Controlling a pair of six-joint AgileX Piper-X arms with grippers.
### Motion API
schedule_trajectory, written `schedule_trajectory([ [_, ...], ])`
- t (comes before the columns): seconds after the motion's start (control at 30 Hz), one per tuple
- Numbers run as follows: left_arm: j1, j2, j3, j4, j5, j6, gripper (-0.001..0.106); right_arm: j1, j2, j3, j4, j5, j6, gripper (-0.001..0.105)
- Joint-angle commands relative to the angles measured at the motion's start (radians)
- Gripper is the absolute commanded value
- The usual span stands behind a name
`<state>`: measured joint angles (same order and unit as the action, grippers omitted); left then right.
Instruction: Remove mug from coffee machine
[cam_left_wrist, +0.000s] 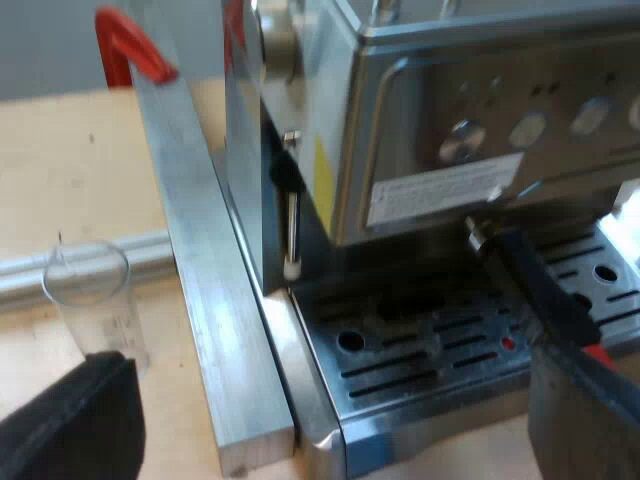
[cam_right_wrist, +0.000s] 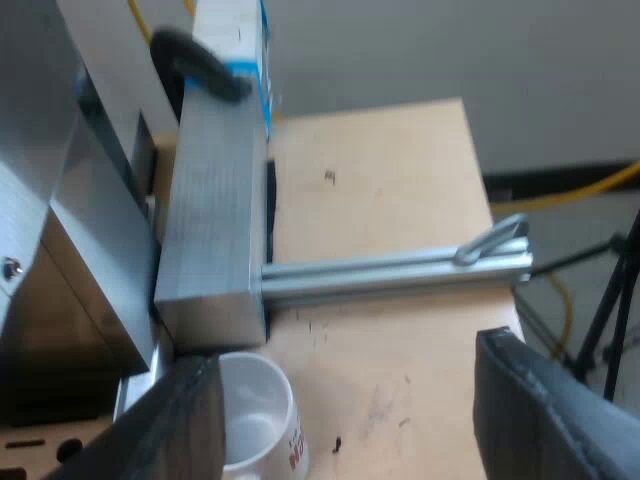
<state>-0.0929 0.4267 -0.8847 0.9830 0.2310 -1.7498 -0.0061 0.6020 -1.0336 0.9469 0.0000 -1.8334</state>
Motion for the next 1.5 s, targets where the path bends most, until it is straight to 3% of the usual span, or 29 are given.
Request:
schedule_trajectory([
  [0.03, 0.001, -0.066, -0.008, -0.006, -0.012, 0.021, 0.080, 0.000, -0.065, -0.004, 0.000, 0.000, -0.020, 0.056],
  [0.17, 0.001, -0.140, -0.008, -0.006, -0.019, 0.058, 0.080, 0.000, -0.137, -0.004, 0.000, 0.000, -0.020, 0.056],
  [0.43, 0.001, -0.297, -0.008, 0.004, -0.018, 0.058, 0.080, 0.000, -0.295, 0.058, 0.000, 0.027, -0.033, 0.056],
  [0.6, 0.001, -0.368, -0.008, 0.114, -0.018, 0.058, 0.080, 0.000, -0.410, 0.145, 0.000, 0.046, -0.034, 0.056],
  [0.7, 0.001, -0.383, -0.008, 0.142, -0.018, 0.058, 0.080, 0.000, -0.426, 0.152, 0.000, 0.050, -0.034, 0.056],
  [0.77, 0.001, -0.453, -0.008, 0.231, 0.017, 0.036, 0.080, 0.000, -0.535, 0.215, 0.013, 0.048, -0.034, 0.056],
  [1.03, 0.001, -0.543, -0.008, 0.313, 0.027, 0.031, 0.080, 0.000, -0.660, 0.286, 0.108, 0.095, -0.002, 0.056],
  [1.27, 0.001, -0.583, -0.003, 0.405, -0.041, 0.035, 0.080, 0.000, -0.654, 0.294, 0.128, 0.127, -0.002, 0.056],
  [1.5, 0.001, -0.581, 0.060, 0.307, -0.089, 0.047, 0.080, 0.000, -0.654, 0.306, 0.110, 0.076, -0.002, 0.056],
])
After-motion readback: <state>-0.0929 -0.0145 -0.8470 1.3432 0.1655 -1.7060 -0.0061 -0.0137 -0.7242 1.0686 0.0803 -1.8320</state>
